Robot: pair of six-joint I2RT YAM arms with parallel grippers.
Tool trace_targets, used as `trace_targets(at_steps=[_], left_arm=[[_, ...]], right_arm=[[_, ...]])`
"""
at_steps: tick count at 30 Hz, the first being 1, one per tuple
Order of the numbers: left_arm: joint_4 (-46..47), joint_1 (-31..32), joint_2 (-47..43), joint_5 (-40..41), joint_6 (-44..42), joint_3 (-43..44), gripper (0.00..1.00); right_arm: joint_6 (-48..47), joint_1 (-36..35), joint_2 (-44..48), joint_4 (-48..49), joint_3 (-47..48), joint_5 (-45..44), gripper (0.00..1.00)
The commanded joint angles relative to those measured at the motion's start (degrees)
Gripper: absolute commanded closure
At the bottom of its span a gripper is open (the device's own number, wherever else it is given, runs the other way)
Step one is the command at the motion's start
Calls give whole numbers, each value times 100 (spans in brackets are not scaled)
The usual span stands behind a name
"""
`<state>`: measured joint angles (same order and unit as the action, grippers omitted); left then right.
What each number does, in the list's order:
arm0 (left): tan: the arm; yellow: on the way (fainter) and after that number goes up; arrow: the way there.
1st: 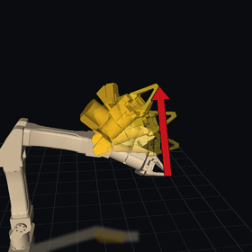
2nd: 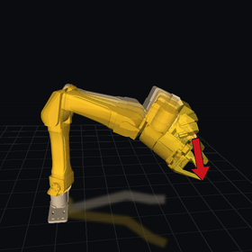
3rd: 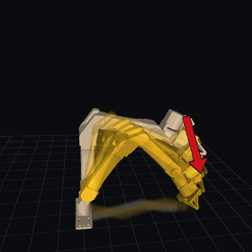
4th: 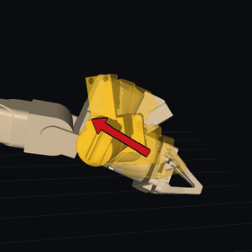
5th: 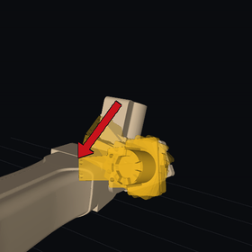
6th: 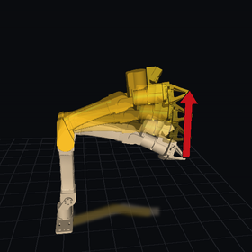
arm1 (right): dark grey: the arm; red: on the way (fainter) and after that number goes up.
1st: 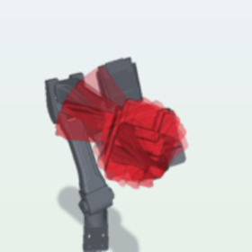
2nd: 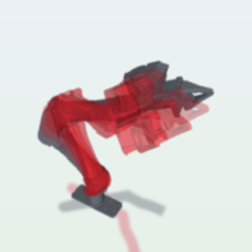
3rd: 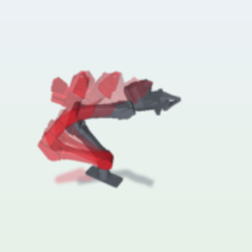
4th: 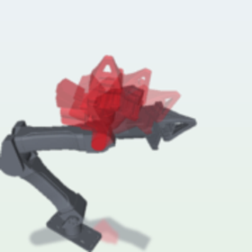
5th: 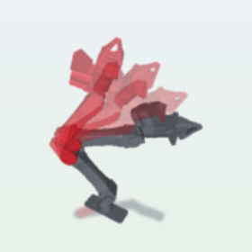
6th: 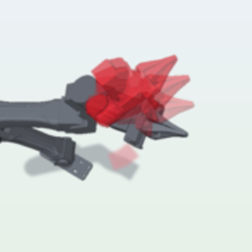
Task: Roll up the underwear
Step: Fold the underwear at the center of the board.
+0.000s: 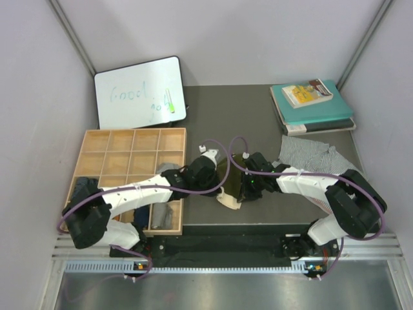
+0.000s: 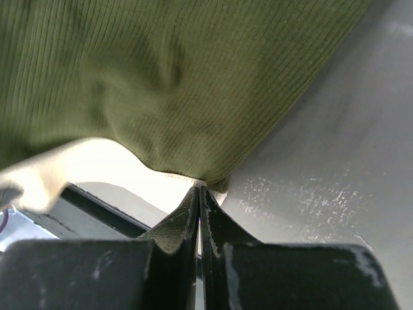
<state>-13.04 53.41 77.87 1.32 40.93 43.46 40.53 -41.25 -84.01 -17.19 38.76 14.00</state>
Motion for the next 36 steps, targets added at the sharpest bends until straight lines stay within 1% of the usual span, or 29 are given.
trace_targets(at_steps=[1,7,12,16,19,20,22,23,25,26,28,29,30,31,32,34,36], left_arm=[[-16,345,342,167,-287,671,100],[388,697,1098,35,-173,1059,100],[714,759,1564,-88,56,937,100],[961,803,1758,-97,196,769,100],[1005,803,1908,-36,240,629,100],[1057,803,1925,-36,258,576,100],[1189,803,1934,-97,328,418,100],[1233,794,1925,-97,346,365,100],[1488,812,1864,-325,407,181,100],[1575,812,1846,-360,425,111,100],[1751,812,1803,-457,451,-39,100],[1813,812,1785,-492,443,-135,100],[1866,812,1785,-527,451,-171,100],[1953,812,1776,-589,460,-198,100],[1989,812,1759,-615,477,-276,100],[2103,812,1741,-650,530,-347,100],[2139,812,1732,-686,548,-400,100]], right_arm=[[-90,-76,-195,58,-71,-398,99],[42,-67,-195,216,-194,-380,99],[104,-76,-28,199,-317,-468,99],[174,-76,156,93,-343,-573,98],[244,-76,446,-152,-343,-723,91],[271,-67,551,-223,-361,-767,86],[367,-76,920,-442,-396,-907,81],[394,-84,1043,-521,-422,-960,74],[481,-76,1412,-662,-440,-1066,69],[499,-67,1527,-654,-466,-1101,64],[613,-49,1738,-497,-501,-1092,58],[648,-23,1773,-400,-545,-1058,52],[684,12,1791,-182,-563,-1040,49],[771,38,1791,-75,-589,-1031,43],[798,65,1783,57,-633,-979,40],[824,109,1660,242,-633,-960,36],[807,135,1520,286,-589,-969,35]])
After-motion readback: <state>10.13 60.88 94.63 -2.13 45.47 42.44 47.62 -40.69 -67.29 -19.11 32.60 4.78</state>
